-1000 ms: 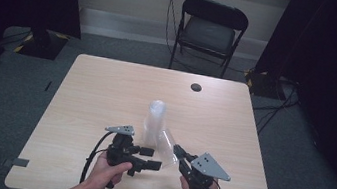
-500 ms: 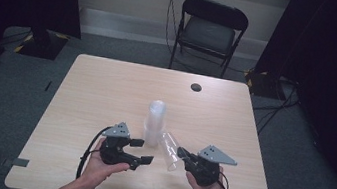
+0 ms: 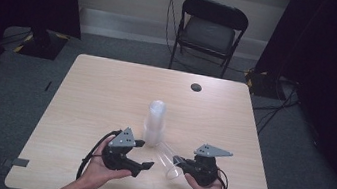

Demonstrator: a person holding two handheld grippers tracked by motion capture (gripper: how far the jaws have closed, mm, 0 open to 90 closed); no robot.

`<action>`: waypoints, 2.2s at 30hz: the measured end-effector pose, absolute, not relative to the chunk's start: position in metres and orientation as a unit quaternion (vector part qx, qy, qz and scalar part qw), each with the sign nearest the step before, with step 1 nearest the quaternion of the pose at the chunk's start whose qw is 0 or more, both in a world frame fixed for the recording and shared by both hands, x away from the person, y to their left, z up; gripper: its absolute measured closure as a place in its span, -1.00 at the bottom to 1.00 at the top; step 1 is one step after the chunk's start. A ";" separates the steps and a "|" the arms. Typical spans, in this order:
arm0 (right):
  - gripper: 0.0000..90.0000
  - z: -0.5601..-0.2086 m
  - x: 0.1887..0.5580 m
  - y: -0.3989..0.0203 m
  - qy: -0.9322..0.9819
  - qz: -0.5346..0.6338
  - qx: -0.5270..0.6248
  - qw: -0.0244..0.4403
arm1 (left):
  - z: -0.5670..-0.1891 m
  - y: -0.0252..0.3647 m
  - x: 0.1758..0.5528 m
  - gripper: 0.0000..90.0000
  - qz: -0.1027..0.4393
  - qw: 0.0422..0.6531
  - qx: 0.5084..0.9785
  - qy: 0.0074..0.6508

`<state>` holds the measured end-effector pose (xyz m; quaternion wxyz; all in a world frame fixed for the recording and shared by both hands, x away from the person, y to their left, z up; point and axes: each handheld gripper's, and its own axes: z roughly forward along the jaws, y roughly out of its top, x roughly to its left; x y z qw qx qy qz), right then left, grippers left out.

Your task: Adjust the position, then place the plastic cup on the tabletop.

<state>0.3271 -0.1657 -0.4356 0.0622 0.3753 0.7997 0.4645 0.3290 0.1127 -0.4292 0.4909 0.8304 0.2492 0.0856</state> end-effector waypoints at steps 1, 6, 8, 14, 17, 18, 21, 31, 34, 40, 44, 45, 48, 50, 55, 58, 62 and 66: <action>0.98 -0.436 0.327 -0.165 0.802 0.462 0.374 0.058 | -0.429 0.112 0.328 -0.51 0.090 0.489 0.832 0.244; 0.98 -0.437 0.328 -0.160 0.823 0.440 0.357 0.038 | -0.430 0.109 0.326 -0.51 0.099 0.477 0.844 0.225; 0.98 -0.437 0.328 -0.158 0.827 0.437 0.352 0.027 | -0.431 0.106 0.324 -0.51 0.109 0.469 0.849 0.216; 0.98 -0.438 0.331 -0.152 0.834 0.429 0.346 0.002 | -0.430 0.102 0.320 -0.53 0.123 0.462 0.857 0.192; 0.98 -0.440 0.334 -0.151 0.837 0.425 0.345 -0.005 | -0.431 0.101 0.319 -0.54 0.125 0.455 0.864 0.174; 0.98 -0.440 0.334 -0.151 0.837 0.424 0.345 -0.006 | -0.432 0.100 0.319 -0.54 0.125 0.453 0.867 0.168; 0.98 -0.440 0.334 -0.151 0.839 0.421 0.344 -0.013 | -0.433 0.097 0.315 -0.56 0.128 0.445 0.874 0.149; 0.98 -0.443 0.333 -0.148 0.850 0.402 0.339 -0.030 | -0.436 0.083 0.305 -0.64 0.136 0.420 0.893 0.092; 0.97 -0.444 0.333 -0.148 0.850 0.401 0.340 -0.035 | -0.438 0.078 0.301 -0.61 0.142 0.407 0.900 0.072; 0.97 -0.445 0.333 -0.144 0.845 0.404 0.347 -0.050 | -0.443 0.067 0.295 -0.56 0.157 0.395 0.904 0.054; 0.96 -0.448 0.333 -0.139 0.843 0.404 0.351 -0.060 | -0.443 0.061 0.292 -0.55 0.159 0.392 0.905 0.047; 0.96 -0.449 0.333 -0.138 0.842 0.404 0.353 -0.062 | -0.443 0.061 0.292 -0.55 0.160 0.391 0.905 0.043; 0.96 -0.450 0.333 -0.136 0.835 0.408 0.364 -0.065 | -0.444 0.058 0.290 -0.54 0.168 0.391 0.904 0.040; 0.96 -0.452 0.333 -0.135 0.830 0.411 0.371 -0.074 | -0.444 0.058 0.290 -0.55 0.167 0.392 0.904 0.038; 0.97 -0.454 0.333 -0.134 0.823 0.411 0.382 -0.090 | -0.446 0.051 0.287 -0.53 0.182 0.383 0.905 0.033; 0.97 -0.454 0.332 -0.132 0.823 0.407 0.385 -0.094 | -0.447 0.050 0.287 -0.53 0.184 0.386 0.903 0.035; 0.97 -0.454 0.333 -0.131 0.822 0.403 0.390 -0.098 | -0.447 0.049 0.285 -0.46 0.187 0.394 0.899 0.038; 0.96 -0.457 0.332 -0.130 0.825 0.394 0.394 -0.100 | -0.446 0.046 0.282 -0.42 0.197 0.394 0.897 0.033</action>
